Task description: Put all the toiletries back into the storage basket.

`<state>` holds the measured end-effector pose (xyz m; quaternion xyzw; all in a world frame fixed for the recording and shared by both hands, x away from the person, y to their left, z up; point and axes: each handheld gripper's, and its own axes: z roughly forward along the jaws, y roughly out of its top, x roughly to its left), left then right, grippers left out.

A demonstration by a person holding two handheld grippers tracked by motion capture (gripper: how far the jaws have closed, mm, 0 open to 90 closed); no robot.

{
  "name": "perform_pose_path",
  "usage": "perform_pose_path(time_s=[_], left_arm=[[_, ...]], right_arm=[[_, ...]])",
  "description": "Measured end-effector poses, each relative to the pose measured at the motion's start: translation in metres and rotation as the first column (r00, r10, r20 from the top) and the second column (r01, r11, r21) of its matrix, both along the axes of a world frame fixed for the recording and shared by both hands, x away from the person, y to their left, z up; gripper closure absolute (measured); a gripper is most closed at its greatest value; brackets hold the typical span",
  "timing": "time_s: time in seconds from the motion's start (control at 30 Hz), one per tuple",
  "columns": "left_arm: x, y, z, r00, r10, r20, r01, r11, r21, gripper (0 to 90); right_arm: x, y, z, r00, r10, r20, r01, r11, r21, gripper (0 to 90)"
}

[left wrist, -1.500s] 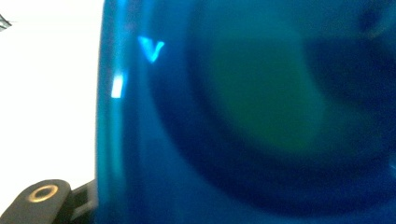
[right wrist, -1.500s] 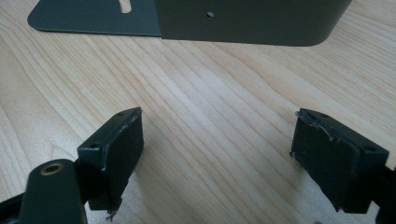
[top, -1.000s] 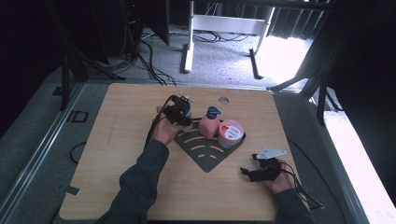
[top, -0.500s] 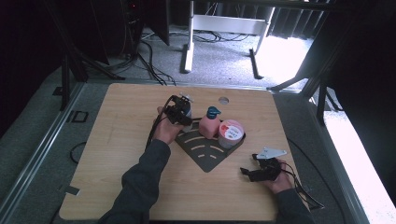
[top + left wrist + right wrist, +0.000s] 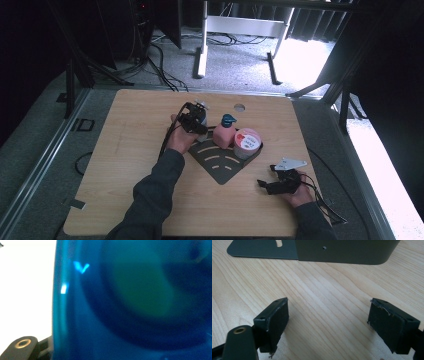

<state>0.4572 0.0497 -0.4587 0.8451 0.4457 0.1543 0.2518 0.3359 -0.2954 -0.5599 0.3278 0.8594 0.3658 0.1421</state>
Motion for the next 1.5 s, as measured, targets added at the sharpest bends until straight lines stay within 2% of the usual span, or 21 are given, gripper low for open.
perform_pose_path(time_s=[0.83,1.23,1.5], left_arm=[[0.008,-0.011,-0.008,0.9999,-0.009,-0.008,0.009,0.9997,-0.024,54.7],[0.011,-0.014,-0.010,0.9999,-0.014,0.008,0.014,0.9994,-0.032,54.7],[0.014,-0.016,-0.011,0.9998,-0.012,0.015,0.013,0.9983,-0.056,54.8]], right_arm=[[0.000,0.000,0.000,1.0000,0.000,0.000,0.000,1.0000,0.000,16.5],[0.000,0.000,0.000,1.0000,0.000,0.000,0.000,1.0000,0.000,16.5],[0.000,0.000,0.000,1.0000,0.000,-0.001,0.000,1.0000,0.001,16.5]])
